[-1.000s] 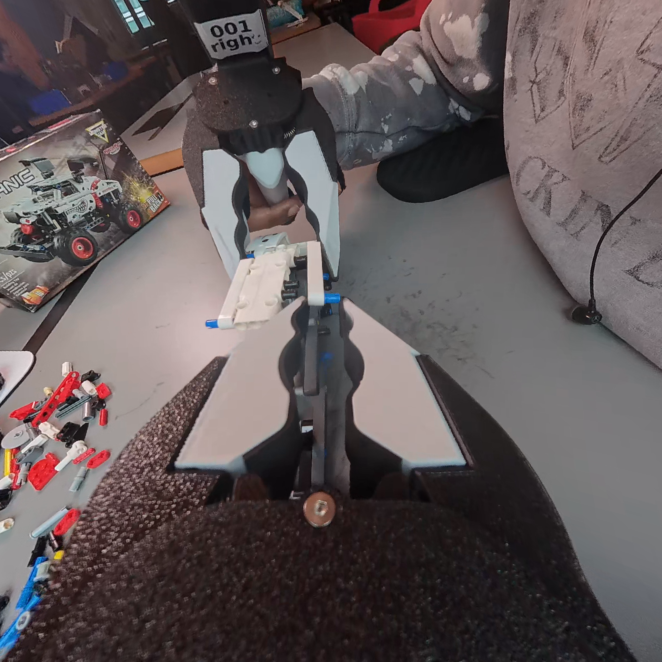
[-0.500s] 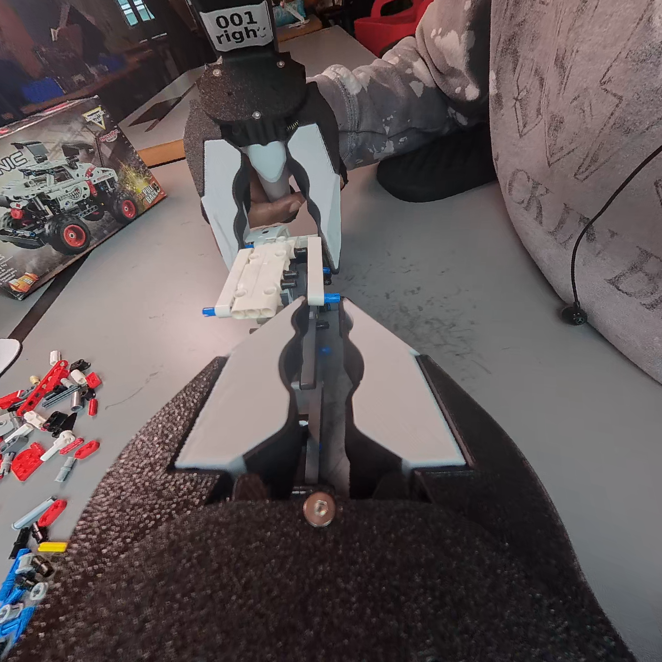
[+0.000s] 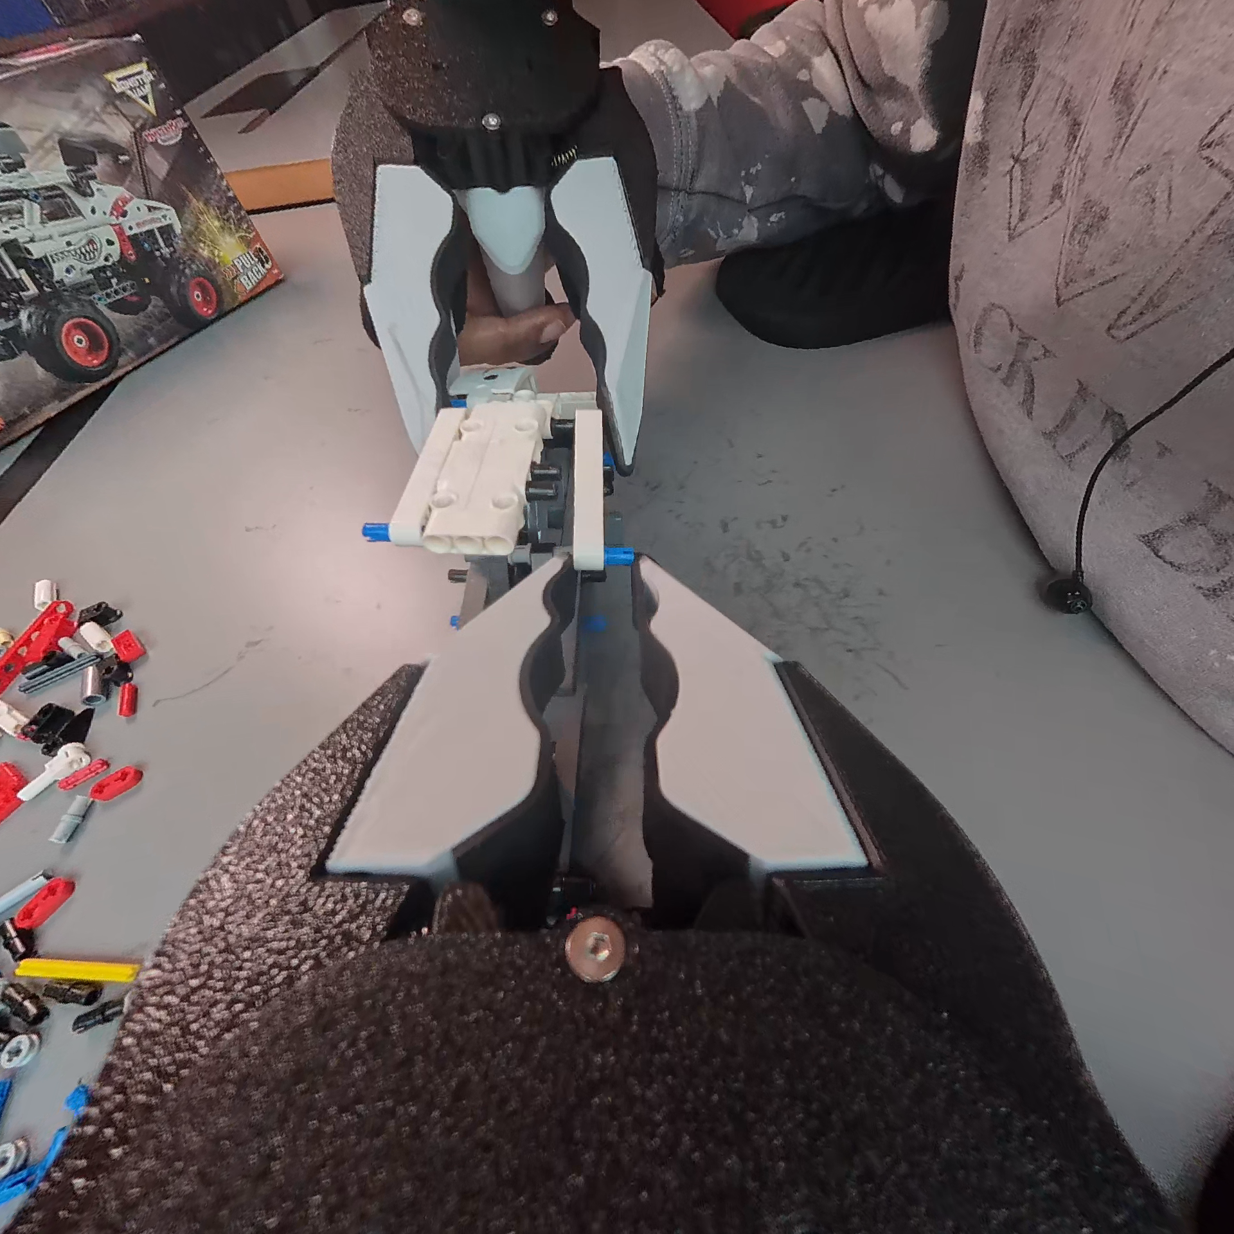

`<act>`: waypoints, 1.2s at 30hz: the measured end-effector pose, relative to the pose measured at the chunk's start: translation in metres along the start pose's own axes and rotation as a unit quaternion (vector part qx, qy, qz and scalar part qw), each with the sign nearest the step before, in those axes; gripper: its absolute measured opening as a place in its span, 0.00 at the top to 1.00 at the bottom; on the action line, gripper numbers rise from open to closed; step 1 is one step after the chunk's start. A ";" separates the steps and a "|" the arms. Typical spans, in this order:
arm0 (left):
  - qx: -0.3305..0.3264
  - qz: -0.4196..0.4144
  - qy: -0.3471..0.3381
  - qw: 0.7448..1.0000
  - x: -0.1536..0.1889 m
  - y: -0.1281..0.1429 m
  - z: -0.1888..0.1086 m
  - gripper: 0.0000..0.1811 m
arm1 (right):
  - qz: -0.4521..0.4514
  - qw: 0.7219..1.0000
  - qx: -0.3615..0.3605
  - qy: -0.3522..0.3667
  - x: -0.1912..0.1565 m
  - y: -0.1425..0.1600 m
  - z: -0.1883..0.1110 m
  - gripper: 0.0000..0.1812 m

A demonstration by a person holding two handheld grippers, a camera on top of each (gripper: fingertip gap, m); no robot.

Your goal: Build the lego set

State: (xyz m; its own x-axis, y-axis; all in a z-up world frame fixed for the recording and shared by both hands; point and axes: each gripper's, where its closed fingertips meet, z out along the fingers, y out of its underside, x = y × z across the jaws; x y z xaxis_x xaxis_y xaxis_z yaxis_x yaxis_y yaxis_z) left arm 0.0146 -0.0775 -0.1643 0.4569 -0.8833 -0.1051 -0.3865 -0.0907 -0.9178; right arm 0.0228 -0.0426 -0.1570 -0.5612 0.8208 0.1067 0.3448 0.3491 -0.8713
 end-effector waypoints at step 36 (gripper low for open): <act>0.017 -0.184 -0.028 0.982 -0.012 -0.010 -0.005 0.86 | 0.013 0.999 0.007 0.036 0.003 0.001 -0.001 0.70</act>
State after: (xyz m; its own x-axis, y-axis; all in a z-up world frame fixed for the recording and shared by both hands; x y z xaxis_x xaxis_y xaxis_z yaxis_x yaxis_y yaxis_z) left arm 0.0092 -0.0684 -0.1525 0.6038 -0.7674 0.2156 -0.1608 -0.3822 -0.9100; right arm 0.0218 -0.0392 -0.1572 -0.4965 0.8601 0.1172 0.3475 0.3206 -0.8812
